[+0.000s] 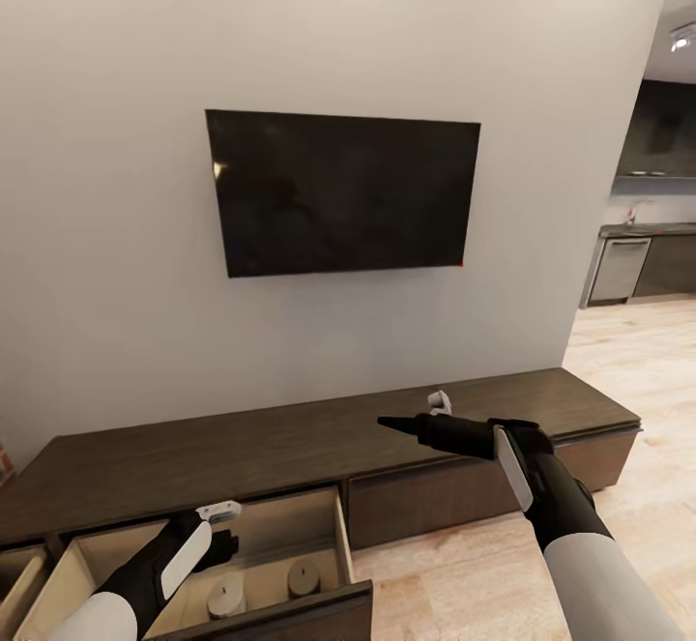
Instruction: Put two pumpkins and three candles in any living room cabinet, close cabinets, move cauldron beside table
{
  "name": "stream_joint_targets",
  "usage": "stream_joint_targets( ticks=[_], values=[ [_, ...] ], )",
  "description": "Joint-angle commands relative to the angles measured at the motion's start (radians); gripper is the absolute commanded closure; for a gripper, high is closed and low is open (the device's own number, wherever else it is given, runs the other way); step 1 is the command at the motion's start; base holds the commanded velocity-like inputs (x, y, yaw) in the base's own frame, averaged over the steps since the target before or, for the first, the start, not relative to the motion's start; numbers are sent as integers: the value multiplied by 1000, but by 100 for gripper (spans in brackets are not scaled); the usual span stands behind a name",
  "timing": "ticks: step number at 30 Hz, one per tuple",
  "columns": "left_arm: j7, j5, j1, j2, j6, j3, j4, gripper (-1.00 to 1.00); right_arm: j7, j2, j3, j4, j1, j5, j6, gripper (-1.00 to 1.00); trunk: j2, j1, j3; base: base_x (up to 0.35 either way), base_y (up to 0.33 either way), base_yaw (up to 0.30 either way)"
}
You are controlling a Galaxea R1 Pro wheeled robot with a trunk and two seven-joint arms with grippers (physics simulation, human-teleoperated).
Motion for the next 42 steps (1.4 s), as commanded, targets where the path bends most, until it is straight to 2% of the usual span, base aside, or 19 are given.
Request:
stream_joint_targets(
  ticks=[1, 9, 16, 22, 30, 42],
  values=[
    [9, 11, -1, 2, 2, -8, -2, -100, 2, 0, -1, 0, -1, -2, 5, -100, 7, -4, 2, -42, 35, 0],
    [9, 11, -1, 1, 2, -9, -1, -100, -8, 1, -1, 45, -1, 12, -49, -100, 63, -35, 26, -11, 9, 21],
    [9, 11, -1, 0, 2, -10, 0, -100, -5, 1, -3, 104, -1, 12, -61, -100, 112, -62, 42, -163, 106, 100],
    [9, 10, -1, -2, 2, -11, 0, -100, -6, 0, -4, 114, -1, 12, -63, -100, 154, -85, 60, -31, 22, 10],
    [9, 11, -1, -2, 2, -11, 0, -100, -8, -9, -2, 133, -1, 17, -134, -100, 210, -115, 85, -97, 56, 0],
    [9, 10, 1, 2, 2, -10, 0, -100, -10, -11, -2, 159, -1, 15, -138, -100, 294, -161, 123, -268, 173, 0]
  ],
)
